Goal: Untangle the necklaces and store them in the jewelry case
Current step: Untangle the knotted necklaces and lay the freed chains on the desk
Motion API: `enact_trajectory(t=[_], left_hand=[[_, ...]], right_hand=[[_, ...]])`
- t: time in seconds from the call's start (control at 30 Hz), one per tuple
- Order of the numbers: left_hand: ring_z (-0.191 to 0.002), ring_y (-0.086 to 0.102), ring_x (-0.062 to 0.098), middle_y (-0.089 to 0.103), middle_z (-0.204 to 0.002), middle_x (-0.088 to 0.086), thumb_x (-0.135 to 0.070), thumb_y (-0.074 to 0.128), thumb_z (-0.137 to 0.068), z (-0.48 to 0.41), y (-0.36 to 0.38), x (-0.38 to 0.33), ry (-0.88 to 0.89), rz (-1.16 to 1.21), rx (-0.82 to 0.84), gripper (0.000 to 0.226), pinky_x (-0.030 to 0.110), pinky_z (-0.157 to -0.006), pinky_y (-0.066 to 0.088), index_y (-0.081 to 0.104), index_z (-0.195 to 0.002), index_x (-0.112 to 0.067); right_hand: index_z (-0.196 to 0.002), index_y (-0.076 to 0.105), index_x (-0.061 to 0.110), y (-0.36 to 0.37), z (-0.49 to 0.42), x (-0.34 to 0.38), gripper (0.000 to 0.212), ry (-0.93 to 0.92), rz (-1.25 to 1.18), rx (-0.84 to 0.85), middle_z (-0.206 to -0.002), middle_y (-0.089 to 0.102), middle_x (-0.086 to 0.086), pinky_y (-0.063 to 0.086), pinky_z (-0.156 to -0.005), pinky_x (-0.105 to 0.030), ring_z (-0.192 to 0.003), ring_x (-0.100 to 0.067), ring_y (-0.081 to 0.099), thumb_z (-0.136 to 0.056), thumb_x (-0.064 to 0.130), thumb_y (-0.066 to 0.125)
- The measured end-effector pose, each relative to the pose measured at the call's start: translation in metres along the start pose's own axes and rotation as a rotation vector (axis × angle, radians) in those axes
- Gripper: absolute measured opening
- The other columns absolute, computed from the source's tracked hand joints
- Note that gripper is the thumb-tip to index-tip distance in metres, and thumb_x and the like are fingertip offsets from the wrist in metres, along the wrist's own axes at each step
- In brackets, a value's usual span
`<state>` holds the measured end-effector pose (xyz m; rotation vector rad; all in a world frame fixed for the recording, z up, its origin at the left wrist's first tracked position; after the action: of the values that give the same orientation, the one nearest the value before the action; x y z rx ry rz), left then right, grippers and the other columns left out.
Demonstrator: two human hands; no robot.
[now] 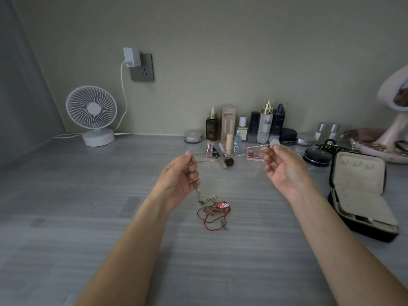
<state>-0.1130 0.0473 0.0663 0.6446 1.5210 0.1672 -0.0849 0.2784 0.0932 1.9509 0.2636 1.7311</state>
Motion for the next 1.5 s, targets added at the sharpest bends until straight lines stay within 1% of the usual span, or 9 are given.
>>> enact_trajectory(t=[0.23,0.47,0.6,0.77,0.9,1.13,1.27,1.4,1.5], left_hand=[[-0.046,0.043,0.004,0.046,-0.053,-0.01,-0.033,0.049,-0.092,-0.003,-0.011,-0.005,0.024,0.033,-0.057,0.025,0.019,-0.05,0.046,0.052,-0.069,-0.022],[-0.046,0.046,0.005,0.052,-0.059,-0.007,-0.02,0.053,-0.092,-0.005,-0.018,0.004,-0.029,-0.097,-0.133,0.019,0.019,-0.047,0.044,0.06,-0.075,-0.018],[-0.048,0.048,0.007,0.058,-0.062,-0.004,-0.014,0.053,-0.091,-0.005,-0.02,0.003,-0.027,-0.088,-0.163,0.016,0.02,-0.048,0.047,0.059,-0.076,-0.016],[-0.059,0.057,0.009,0.073,-0.081,0.003,-0.013,0.057,-0.089,0.001,-0.002,0.009,-0.031,-0.196,-0.052,0.008,0.021,-0.054,0.049,0.061,-0.082,-0.013],[-0.071,0.061,0.008,0.073,-0.096,0.001,-0.02,0.063,-0.085,0.006,0.012,0.009,0.029,-0.269,-0.015,0.004,0.021,-0.057,0.039,0.066,-0.083,-0.018],[-0.067,0.054,0.006,0.065,-0.08,-0.004,-0.016,0.063,-0.085,0.01,0.019,0.008,0.104,-0.302,-0.055,0.005,0.02,-0.056,0.036,0.063,-0.089,-0.017],[-0.067,0.048,0.007,0.054,-0.066,-0.007,-0.016,0.065,-0.083,0.009,0.013,0.003,0.136,-0.275,-0.129,0.014,0.022,-0.057,0.036,0.061,-0.071,-0.021],[-0.066,0.046,0.007,0.055,-0.068,-0.008,-0.019,0.068,-0.081,0.008,0.01,0.005,0.099,-0.307,-0.14,0.015,0.022,-0.06,0.036,0.06,-0.068,-0.021],[-0.063,0.046,0.006,0.055,-0.067,-0.007,-0.019,0.07,-0.08,0.007,0.009,0.009,0.059,-0.333,-0.133,0.017,0.02,-0.056,0.036,0.059,-0.067,-0.019]], right_hand=[[-0.079,0.056,0.02,-0.006,-0.004,0.001,0.015,-0.002,-0.025,-0.027,-0.066,0.071,0.004,0.042,-0.059,-0.019,-0.061,-0.006,0.057,-0.09,0.012,0.052],[-0.08,0.056,0.015,0.006,-0.001,0.004,0.015,-0.002,0.127,0.021,-0.066,0.07,0.002,0.04,-0.06,-0.022,-0.06,-0.008,0.057,-0.091,0.009,0.049],[-0.082,0.055,0.015,0.021,-0.003,0.008,0.011,0.016,0.229,0.082,-0.074,0.073,-0.003,0.041,-0.056,-0.023,-0.059,-0.01,0.059,-0.09,0.01,0.05],[-0.098,0.06,0.008,0.062,0.0,0.02,0.011,-0.018,0.463,0.212,-0.087,0.074,-0.009,0.044,-0.052,-0.021,-0.059,-0.011,0.061,-0.091,0.011,0.051],[-0.088,0.059,0.012,0.096,0.007,0.024,0.008,-0.03,0.528,0.292,-0.085,0.073,-0.007,0.04,-0.045,-0.017,-0.05,-0.009,0.057,-0.091,0.011,0.052],[-0.075,0.059,0.019,0.123,0.011,0.017,0.015,-0.089,0.753,0.311,-0.062,0.069,0.008,0.038,-0.05,-0.021,-0.045,-0.003,0.057,-0.088,0.014,0.058],[-0.074,0.06,0.018,0.125,0.007,0.021,0.014,-0.138,0.769,0.288,-0.074,0.067,0.003,0.035,-0.046,-0.022,-0.042,-0.002,0.054,-0.088,0.015,0.058],[-0.081,0.062,0.017,0.118,0.0,0.032,0.01,-0.157,0.696,0.184,-0.074,0.063,0.001,0.034,-0.04,-0.016,-0.041,-0.002,0.047,-0.089,0.013,0.056],[-0.085,0.061,0.014,0.112,-0.003,0.043,0.009,-0.155,0.62,0.122,-0.074,0.062,0.001,0.034,-0.042,-0.018,-0.045,-0.004,0.046,-0.09,0.012,0.054]])
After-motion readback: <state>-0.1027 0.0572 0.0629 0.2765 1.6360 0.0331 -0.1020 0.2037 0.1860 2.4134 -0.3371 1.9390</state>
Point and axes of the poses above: each hand's wrist, its own z-axis away from the middle knuckle, its own y-axis out of the palm, x = y × z, the point moved 6 cm from there along -z, towards the middle knuckle
